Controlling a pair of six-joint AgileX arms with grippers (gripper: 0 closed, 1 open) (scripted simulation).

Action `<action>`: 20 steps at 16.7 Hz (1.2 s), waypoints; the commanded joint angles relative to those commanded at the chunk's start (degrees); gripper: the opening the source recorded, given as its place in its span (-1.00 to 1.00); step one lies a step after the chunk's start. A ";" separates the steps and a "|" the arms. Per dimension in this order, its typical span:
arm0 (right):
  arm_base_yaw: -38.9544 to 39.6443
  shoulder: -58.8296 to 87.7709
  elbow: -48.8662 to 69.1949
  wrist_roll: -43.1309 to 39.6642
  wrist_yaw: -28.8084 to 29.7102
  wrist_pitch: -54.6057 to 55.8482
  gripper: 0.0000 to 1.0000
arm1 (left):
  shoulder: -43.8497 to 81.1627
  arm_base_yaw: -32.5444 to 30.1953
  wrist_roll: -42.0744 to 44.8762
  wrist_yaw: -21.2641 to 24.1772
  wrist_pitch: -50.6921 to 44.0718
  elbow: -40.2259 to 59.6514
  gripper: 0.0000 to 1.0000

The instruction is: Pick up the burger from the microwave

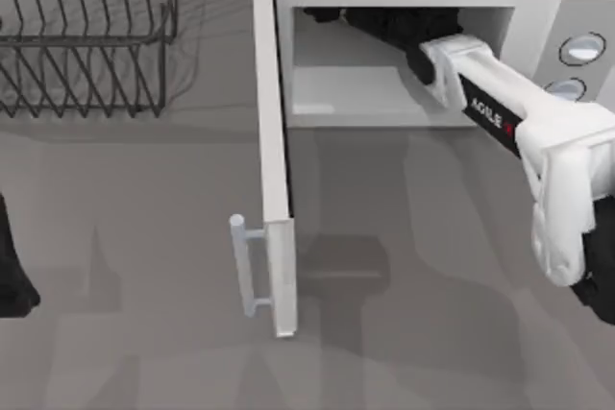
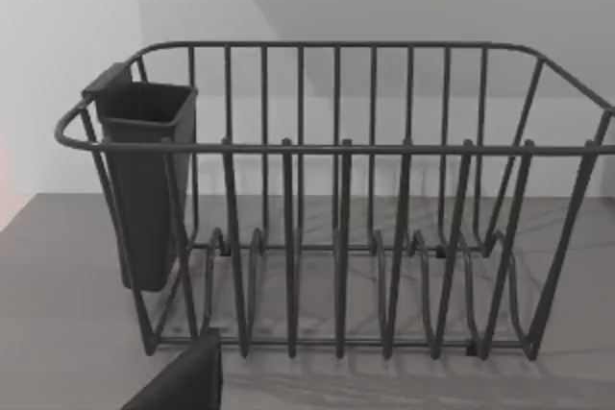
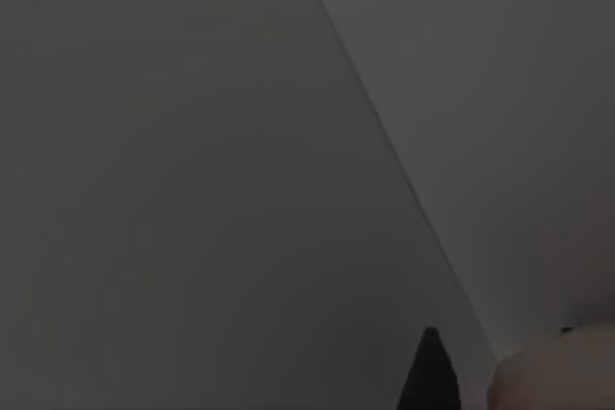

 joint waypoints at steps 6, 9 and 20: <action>0.01 -20.78 -25.79 -3.58 9.31 2.88 -1.00 | 0.00 0.00 0.00 0.00 0.00 0.00 1.00; 0.00 -35.00 -46.02 -5.94 15.40 4.75 -1.00 | 0.00 0.00 0.00 0.00 0.00 0.00 1.00; -0.17 -84.08 -109.08 -14.15 36.38 11.08 -1.00 | 0.00 0.00 0.00 0.00 0.00 0.00 1.00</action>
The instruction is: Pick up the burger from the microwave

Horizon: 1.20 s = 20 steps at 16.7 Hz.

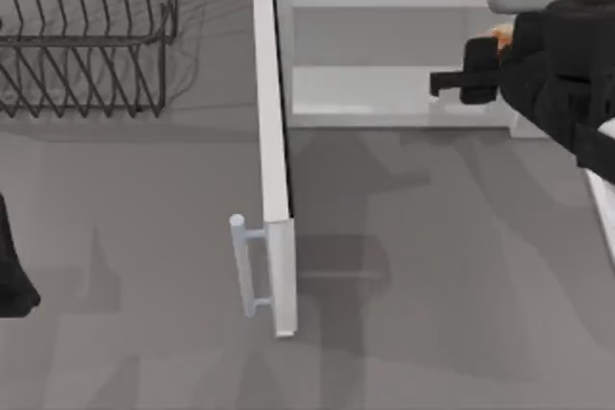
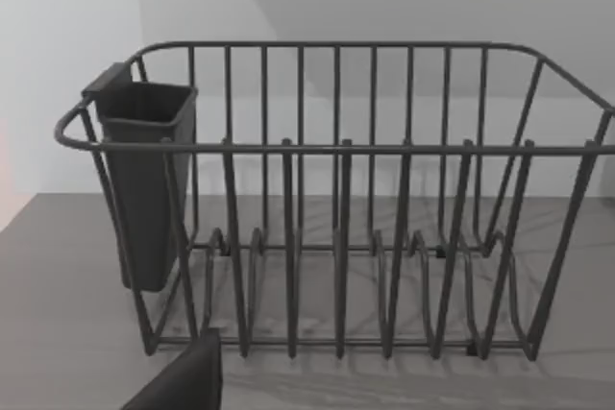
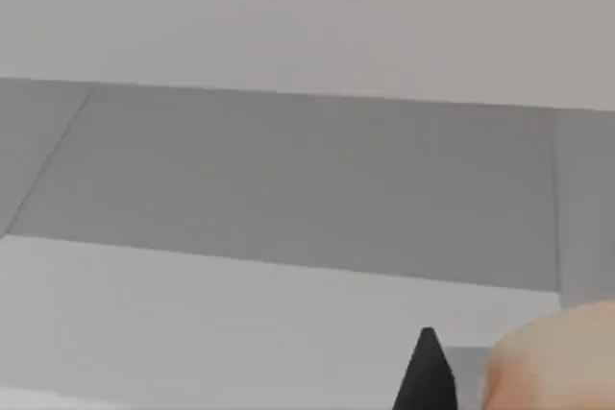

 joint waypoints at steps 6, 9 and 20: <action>-0.01 -5.96 -6.33 -1.16 2.98 0.91 -1.00 | 0.00 0.00 0.00 0.00 0.00 0.00 1.00; 0.49 -4.59 -6.05 -0.84 1.39 1.64 -1.00 | 0.00 0.00 0.00 0.00 0.00 0.00 1.00; 0.30 16.63 -12.96 -0.95 3.06 31.23 -1.00 | 0.00 0.00 0.00 0.00 0.00 0.00 1.00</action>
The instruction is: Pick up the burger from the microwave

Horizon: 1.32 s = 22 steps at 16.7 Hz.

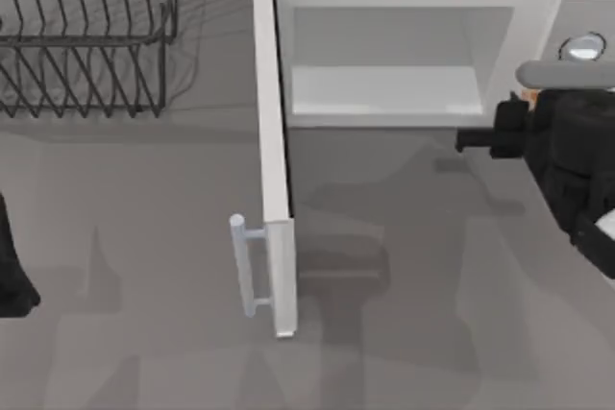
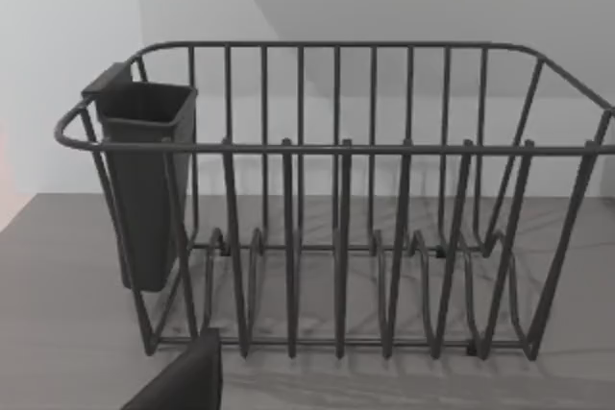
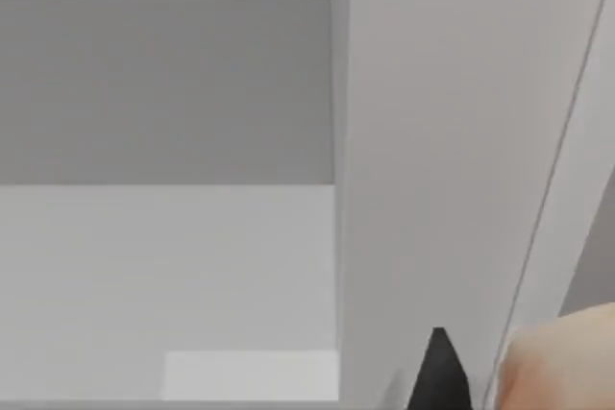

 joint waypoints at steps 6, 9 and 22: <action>-0.31 6.37 -3.05 -0.14 0.37 8.29 -1.00 | 0.00 0.00 0.00 0.00 0.00 0.00 1.00; -0.31 6.37 -3.05 -0.14 0.37 8.29 -1.00 | 0.00 0.00 0.00 0.00 0.00 0.00 1.00; -0.31 6.37 -3.05 -0.14 0.37 8.29 0.96 | 0.00 0.00 0.00 0.00 0.00 0.00 1.00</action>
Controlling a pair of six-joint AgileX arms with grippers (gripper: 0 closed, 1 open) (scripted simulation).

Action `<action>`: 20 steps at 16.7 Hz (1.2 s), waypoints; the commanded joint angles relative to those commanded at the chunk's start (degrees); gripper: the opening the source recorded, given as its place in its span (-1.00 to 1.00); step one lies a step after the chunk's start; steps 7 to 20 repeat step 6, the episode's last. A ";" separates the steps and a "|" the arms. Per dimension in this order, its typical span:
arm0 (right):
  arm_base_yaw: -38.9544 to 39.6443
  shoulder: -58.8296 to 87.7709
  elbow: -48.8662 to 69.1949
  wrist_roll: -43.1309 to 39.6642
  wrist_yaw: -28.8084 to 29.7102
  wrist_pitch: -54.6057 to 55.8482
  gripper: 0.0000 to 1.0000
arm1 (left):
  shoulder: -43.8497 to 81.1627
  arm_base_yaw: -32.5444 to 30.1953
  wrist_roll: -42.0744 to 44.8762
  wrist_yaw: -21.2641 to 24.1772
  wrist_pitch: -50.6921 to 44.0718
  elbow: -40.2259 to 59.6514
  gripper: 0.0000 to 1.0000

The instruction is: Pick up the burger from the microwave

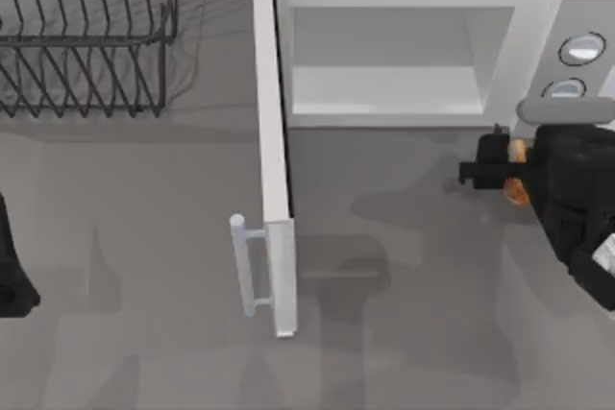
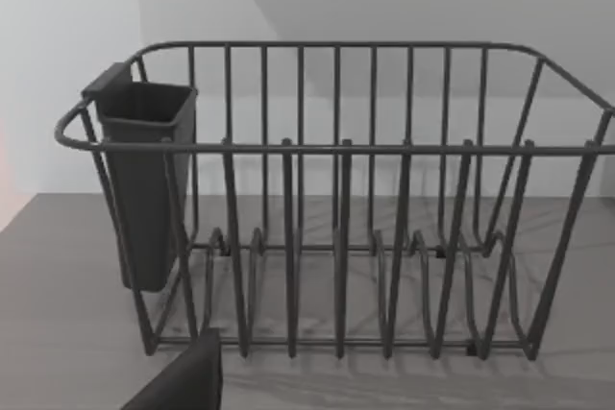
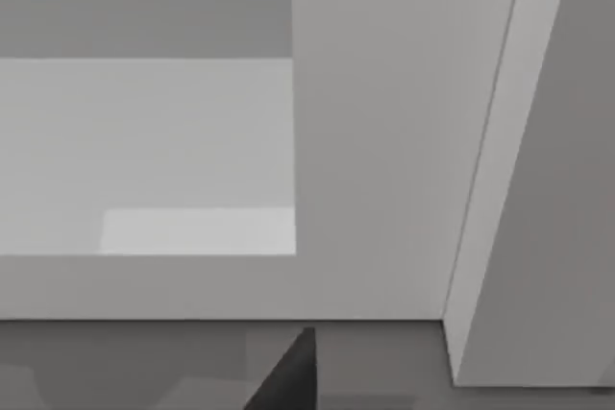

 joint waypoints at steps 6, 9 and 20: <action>0.00 0.00 0.00 0.00 0.00 0.00 1.00 | 0.00 0.00 0.00 0.00 0.00 0.00 1.00; 0.00 0.00 0.00 0.00 0.00 0.00 1.00 | 0.00 0.00 0.00 0.00 0.00 0.00 1.00; 0.00 0.00 0.00 0.00 0.00 0.00 1.00 | 0.00 0.00 0.00 0.00 0.00 0.00 1.00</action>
